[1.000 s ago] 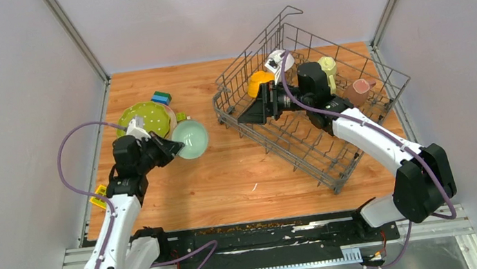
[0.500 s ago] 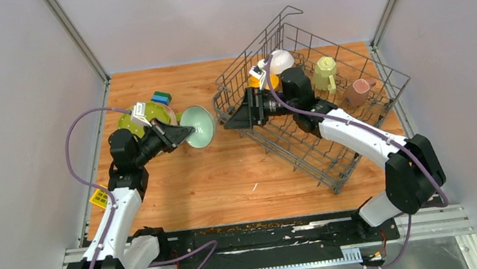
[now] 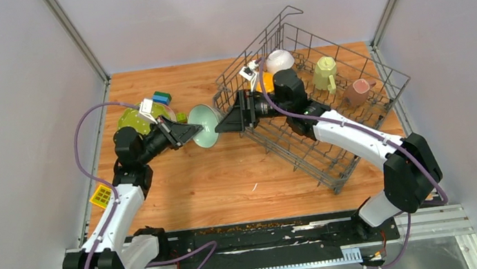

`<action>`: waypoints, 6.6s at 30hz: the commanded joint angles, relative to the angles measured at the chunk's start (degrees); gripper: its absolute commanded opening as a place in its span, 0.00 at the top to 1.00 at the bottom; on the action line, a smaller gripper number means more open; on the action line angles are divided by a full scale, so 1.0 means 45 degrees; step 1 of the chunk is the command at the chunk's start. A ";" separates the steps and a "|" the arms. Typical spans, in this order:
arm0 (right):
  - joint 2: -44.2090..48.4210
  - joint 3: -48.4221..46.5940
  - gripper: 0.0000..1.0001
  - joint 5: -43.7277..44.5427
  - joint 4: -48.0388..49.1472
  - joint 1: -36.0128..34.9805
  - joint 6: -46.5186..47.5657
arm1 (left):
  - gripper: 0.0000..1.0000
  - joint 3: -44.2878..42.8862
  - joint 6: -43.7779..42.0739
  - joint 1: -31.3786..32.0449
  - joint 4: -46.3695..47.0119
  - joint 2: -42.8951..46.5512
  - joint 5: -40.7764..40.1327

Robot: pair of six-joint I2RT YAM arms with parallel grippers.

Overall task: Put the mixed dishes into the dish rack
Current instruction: Pick up the bowl from the center of the board, then turn the bowl upside down on the dish rack.

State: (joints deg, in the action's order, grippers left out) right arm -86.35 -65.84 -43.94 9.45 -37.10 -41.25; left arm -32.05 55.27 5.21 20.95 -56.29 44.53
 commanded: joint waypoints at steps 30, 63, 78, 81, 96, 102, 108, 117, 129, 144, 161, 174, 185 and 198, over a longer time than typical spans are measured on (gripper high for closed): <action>-0.0308 -0.0894 0.45 -0.0631 0.1162 -0.0212 -0.0309 | 1.00 -0.0533 0.0266 0.0521 0.1399 -0.0168 0.0143; 0.0281 -0.0456 0.72 0.0545 0.0713 -0.0212 0.0524 | 0.51 -0.0806 -0.0402 0.0520 -0.0128 -0.0143 -0.0104; 0.0653 -0.0234 0.74 0.1467 0.0569 -0.0193 0.0825 | 0.26 -0.1016 -0.1275 0.0531 -0.1954 0.0195 -0.1059; 0.0855 -0.0214 0.74 0.1786 0.0426 -0.0163 0.1112 | 0.21 -0.1040 -0.1494 0.0524 -0.2396 0.0370 -0.1427; 0.1952 -0.0509 0.74 0.3951 -0.0753 0.0863 0.3239 | 0.16 -0.1194 -0.1895 0.0503 -0.3320 0.0566 -0.2122; 0.2120 -0.0730 0.74 0.4277 -0.1333 0.2189 0.3766 | 0.16 -0.1154 -0.2003 0.0514 -0.3615 0.0774 -0.2312; 0.2093 -0.0854 0.74 0.4902 -0.1817 0.3198 0.4864 | 0.16 -0.1107 -0.2025 0.0509 -0.3630 0.0777 -0.2303; 0.1810 -0.1265 0.75 0.5527 -0.2042 0.3716 0.6692 | 0.15 -0.1118 -0.2250 0.0502 -0.3941 0.0933 -0.2355; -0.0290 -0.2643 0.79 0.3596 -0.3662 0.3698 1.0756 | 0.15 -0.1135 -0.2270 0.0514 -0.4161 0.0985 -0.2404; -0.1720 -0.2693 0.70 0.4301 -0.3780 0.2723 1.7526 | 0.15 -0.1084 -0.2318 0.0512 -0.4292 0.0879 -0.2542; -0.2857 -0.2614 0.64 0.5113 -0.3781 0.2288 2.2015 | 0.15 -0.1023 -0.2534 0.0502 -0.4597 0.0850 -0.2852; -0.3153 -0.2642 0.51 0.4370 -0.5081 0.2144 2.3972 | 0.16 -0.1106 -0.2602 0.0502 -0.4597 0.0757 -0.2975; -0.3655 -0.3245 0.43 0.3903 -0.6182 0.2112 2.4294 | 0.16 -0.1099 -0.2678 0.0483 -0.5119 0.0841 -0.3065; -0.4009 -0.3787 0.36 0.3824 -0.7116 0.1971 2.4355 | 0.16 -0.1106 -0.2701 0.0483 -0.5297 0.0869 -0.3181</action>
State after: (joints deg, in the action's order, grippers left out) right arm -103.55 -80.49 -24.10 -18.63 -27.75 67.83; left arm -35.22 44.40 7.16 -2.81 -53.01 30.72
